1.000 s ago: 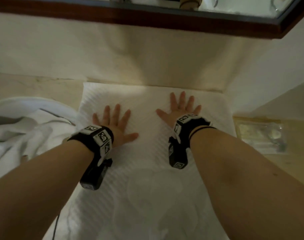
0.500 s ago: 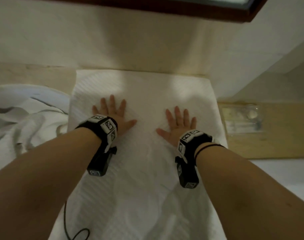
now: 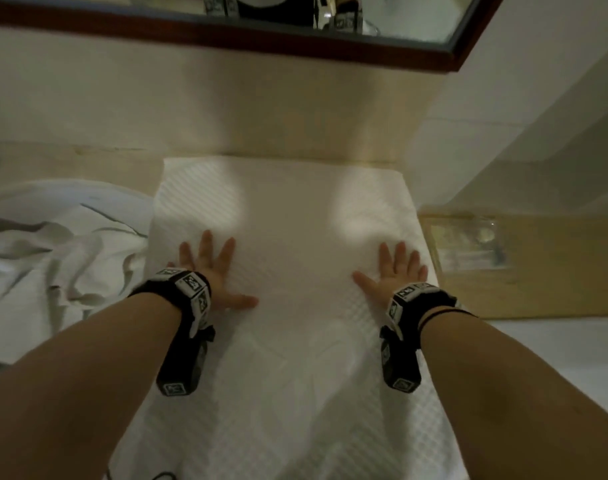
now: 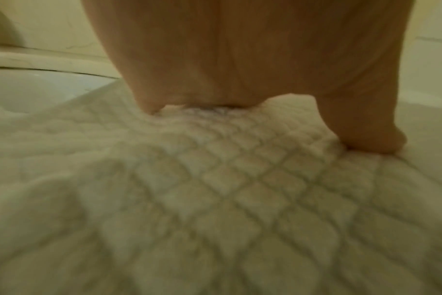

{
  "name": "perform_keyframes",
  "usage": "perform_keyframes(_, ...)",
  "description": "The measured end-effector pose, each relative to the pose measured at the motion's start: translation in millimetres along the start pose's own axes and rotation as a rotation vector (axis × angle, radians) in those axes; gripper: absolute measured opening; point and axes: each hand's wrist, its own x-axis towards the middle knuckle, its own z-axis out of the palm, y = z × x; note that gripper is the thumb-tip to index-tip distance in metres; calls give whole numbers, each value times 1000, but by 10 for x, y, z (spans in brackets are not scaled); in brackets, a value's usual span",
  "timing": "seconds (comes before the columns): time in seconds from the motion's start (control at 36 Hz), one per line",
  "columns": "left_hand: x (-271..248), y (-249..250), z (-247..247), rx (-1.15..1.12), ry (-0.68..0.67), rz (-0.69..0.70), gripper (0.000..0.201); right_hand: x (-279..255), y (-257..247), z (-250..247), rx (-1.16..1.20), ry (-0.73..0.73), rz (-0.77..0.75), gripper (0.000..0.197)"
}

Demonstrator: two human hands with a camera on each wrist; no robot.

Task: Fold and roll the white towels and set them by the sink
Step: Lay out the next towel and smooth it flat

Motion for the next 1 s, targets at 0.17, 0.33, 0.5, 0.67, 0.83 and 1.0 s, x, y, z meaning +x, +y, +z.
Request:
perform_keyframes(0.17, -227, 257, 105, 134, 83, 47, 98, -275, -421, 121, -37, -55, -155, 95)
perform_keyframes(0.33, -625, 325, 559, 396, -10, 334, 87, -534, -346, 318, -129, -129, -159, 94)
perform_keyframes(0.5, -944, 94, 853, 356, 13, 186, 81, -813, 220, 528, -129, -88, 19, 83)
perform_keyframes(0.67, -1300, 202, 1201, 176, 55, 38, 81, -1313, -20, 893, -117, -91, -177, 85)
perform_keyframes(0.83, -1550, 73, 1617, 87, 45, -14, 78, -1585, 237, 1294, -58, -46, -115, 80)
perform_keyframes(1.0, -1693, -313, 1952, 55, 109, -78, 79, -1744, 701, 1443, 47, 43, 59, 77)
